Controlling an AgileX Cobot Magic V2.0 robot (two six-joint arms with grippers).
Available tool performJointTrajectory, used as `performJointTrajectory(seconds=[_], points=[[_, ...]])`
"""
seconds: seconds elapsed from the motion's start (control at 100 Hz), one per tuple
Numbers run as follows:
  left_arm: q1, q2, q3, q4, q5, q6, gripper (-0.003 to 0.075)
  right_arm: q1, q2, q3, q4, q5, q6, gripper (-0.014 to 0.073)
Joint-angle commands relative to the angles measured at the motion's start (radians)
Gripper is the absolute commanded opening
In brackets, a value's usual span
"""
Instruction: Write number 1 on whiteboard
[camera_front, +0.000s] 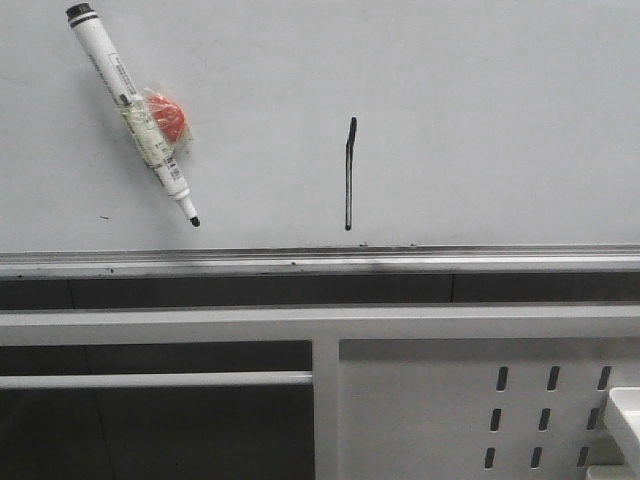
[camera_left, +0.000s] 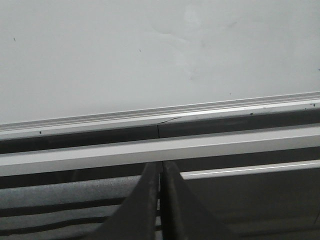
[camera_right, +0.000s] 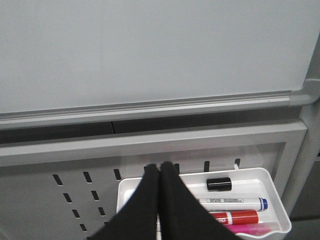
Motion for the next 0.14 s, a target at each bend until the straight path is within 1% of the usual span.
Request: performJointTrajectory(seconds=[0.0, 0.13], points=[[0.003, -0.017, 0.035, -0.006, -0.057, -0.004, -0.002, 0.0, -0.021, 0.013, 0.01, -0.025, -0.014, -0.0069], [0.003, -0.017, 0.035, -0.006, -0.057, -0.004, -0.002, 0.0, -0.021, 0.013, 0.01, -0.025, -0.014, -0.0069]])
